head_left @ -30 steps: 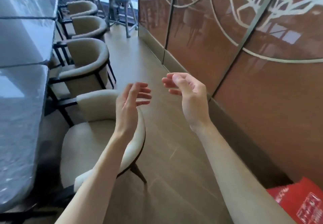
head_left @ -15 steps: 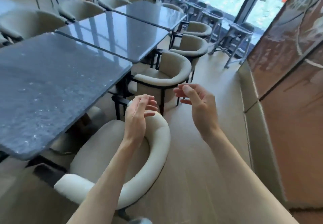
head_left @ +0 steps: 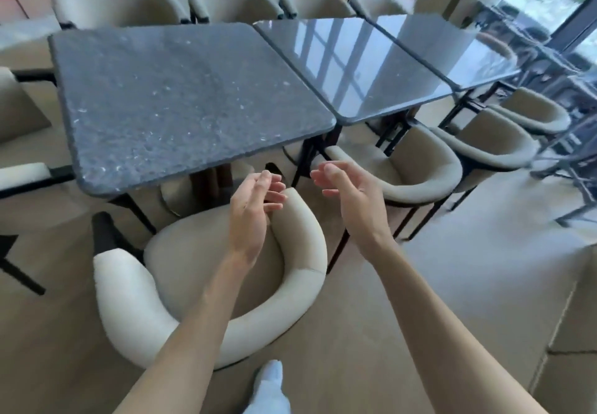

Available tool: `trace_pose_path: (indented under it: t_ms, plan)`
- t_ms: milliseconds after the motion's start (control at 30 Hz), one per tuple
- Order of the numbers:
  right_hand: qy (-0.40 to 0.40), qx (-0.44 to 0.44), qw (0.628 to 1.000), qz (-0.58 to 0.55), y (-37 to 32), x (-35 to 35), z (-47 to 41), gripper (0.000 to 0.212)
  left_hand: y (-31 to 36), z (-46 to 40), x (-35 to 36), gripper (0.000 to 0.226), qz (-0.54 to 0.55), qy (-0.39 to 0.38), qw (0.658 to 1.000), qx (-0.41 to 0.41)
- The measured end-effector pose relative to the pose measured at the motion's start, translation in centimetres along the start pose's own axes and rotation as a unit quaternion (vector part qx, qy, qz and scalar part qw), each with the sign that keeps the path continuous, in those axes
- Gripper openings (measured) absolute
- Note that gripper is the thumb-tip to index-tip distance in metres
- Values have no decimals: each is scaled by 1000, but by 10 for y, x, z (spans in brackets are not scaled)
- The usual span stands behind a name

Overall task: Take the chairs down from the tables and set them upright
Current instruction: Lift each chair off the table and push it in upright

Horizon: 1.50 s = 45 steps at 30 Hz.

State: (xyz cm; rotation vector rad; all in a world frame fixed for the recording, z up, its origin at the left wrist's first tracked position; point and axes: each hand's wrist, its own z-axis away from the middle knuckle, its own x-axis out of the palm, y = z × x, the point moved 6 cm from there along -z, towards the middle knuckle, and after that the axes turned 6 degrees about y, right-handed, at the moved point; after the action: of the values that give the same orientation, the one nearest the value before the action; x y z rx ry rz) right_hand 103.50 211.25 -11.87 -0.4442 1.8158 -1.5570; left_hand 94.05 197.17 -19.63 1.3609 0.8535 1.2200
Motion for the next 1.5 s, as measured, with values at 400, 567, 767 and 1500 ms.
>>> trace_pose_path:
  t_ms: [400, 567, 767, 1500]
  plan:
    - [-224, 18, 971, 82, 82, 19, 5, 26, -91, 67, -71, 30, -91, 241, 963, -82]
    - [-315, 3, 941, 122, 110, 35, 35, 22, -108, 109, -103, 30, -135, 278, 946, -101]
    - [-392, 1, 887, 246, 169, 51, 64, 37, -149, 133, -131, 29, -347, 204, 899, -171]
    - [-441, -225, 574, 652, 344, 124, 90, 69, -295, 114, -161, 114, -768, -96, 621, -128]
